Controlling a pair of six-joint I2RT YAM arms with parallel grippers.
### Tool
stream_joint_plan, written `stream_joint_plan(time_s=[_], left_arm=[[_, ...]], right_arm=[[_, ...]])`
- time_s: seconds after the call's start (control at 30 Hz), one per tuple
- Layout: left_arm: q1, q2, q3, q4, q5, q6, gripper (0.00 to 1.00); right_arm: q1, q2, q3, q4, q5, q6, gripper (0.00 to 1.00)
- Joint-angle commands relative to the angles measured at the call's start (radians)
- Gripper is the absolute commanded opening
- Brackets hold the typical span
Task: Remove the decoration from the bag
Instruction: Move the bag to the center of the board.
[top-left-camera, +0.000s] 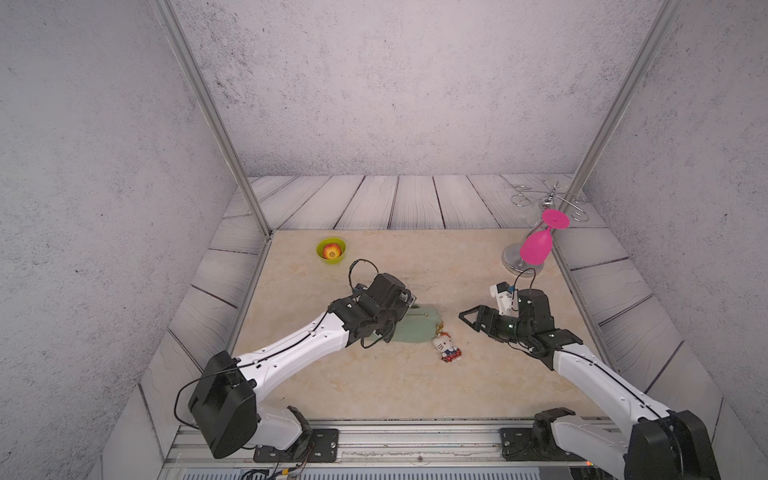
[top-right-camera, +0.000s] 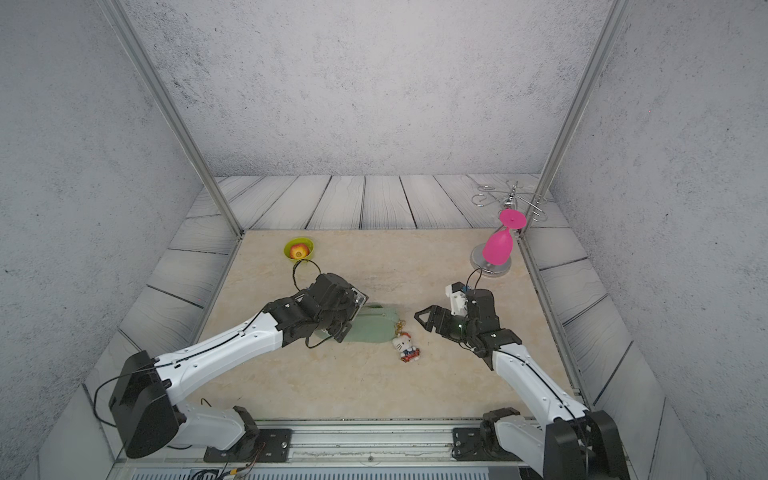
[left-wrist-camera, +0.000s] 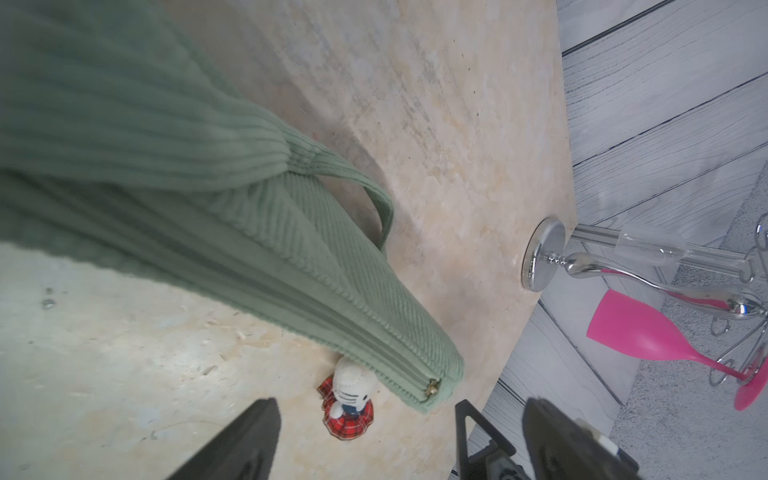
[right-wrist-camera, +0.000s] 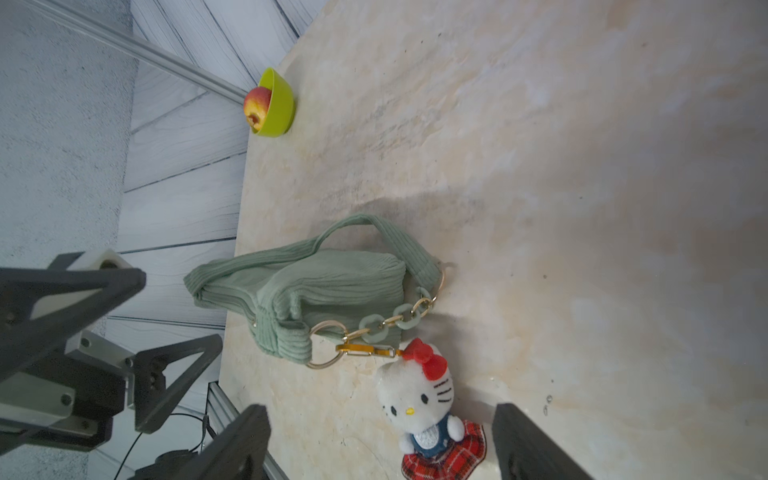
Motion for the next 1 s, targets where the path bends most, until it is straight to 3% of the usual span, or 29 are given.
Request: stream_joint_plan(time_s=[0.0, 0.33, 0.63, 0.73, 0.97], left_arm=[[-0.007, 0.036, 0.033, 0.050, 0.013, -0.042, 0.97], [-0.009, 0.113, 0.047, 0.089, 0.049, -0.035, 0.92], [0.009, 0.159, 0.009, 0.165, 0.066, -0.018, 0.78], [0.027, 0.159, -0.016, 0.189, 0.070, -0.006, 0.68], [0.078, 0.121, -0.083, 0.185, 0.069, 0.055, 0.33]], right_arm=[[0.024, 0.023, 0.030, 0.023, -0.010, -0.028, 0.88], [0.029, 0.027, 0.016, 0.042, -0.011, -0.061, 0.84], [0.032, 0.038, 0.009, 0.046, -0.036, -0.113, 0.78], [0.038, 0.045, 0.007, 0.048, -0.046, -0.123, 0.75], [0.083, 0.066, 0.012, 0.095, -0.055, -0.108, 0.69]])
